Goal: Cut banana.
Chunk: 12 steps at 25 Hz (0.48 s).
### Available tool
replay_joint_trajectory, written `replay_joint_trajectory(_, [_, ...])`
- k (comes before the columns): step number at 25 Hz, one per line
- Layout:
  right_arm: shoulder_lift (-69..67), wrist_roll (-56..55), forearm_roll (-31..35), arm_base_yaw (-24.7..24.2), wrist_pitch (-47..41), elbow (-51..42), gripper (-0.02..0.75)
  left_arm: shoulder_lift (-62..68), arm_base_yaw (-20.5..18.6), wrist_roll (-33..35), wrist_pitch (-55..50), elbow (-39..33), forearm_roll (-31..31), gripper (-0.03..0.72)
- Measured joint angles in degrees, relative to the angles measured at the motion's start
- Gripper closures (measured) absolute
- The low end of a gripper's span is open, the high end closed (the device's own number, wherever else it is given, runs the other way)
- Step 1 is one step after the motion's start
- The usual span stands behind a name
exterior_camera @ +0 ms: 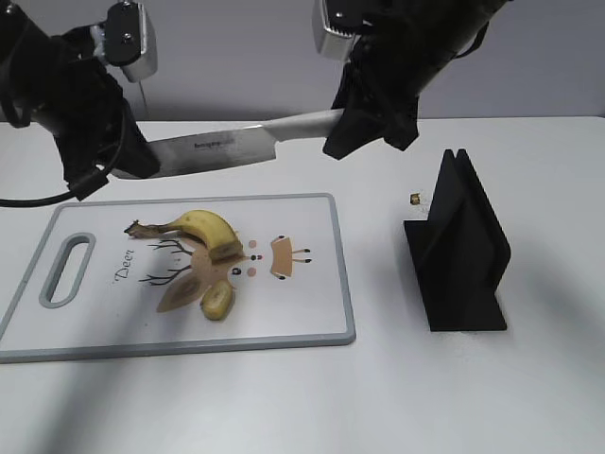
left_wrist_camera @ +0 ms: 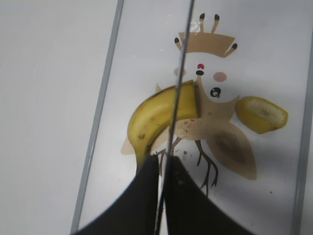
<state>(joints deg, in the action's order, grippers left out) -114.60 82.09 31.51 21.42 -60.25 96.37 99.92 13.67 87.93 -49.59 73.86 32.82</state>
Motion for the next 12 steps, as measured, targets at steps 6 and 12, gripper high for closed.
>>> replay_joint_trajectory(6, [-5.3,-3.5,-0.5,0.0,0.0,0.3,0.568,0.5,0.1,-2.8,0.1,0.0,-1.9,0.673])
replay_joint_trajectory(12, [-8.3,-4.2,-3.8,0.0,-0.3,1.5,0.567,3.9,1.6,-8.2,1.0,-0.1,-2.9,0.670])
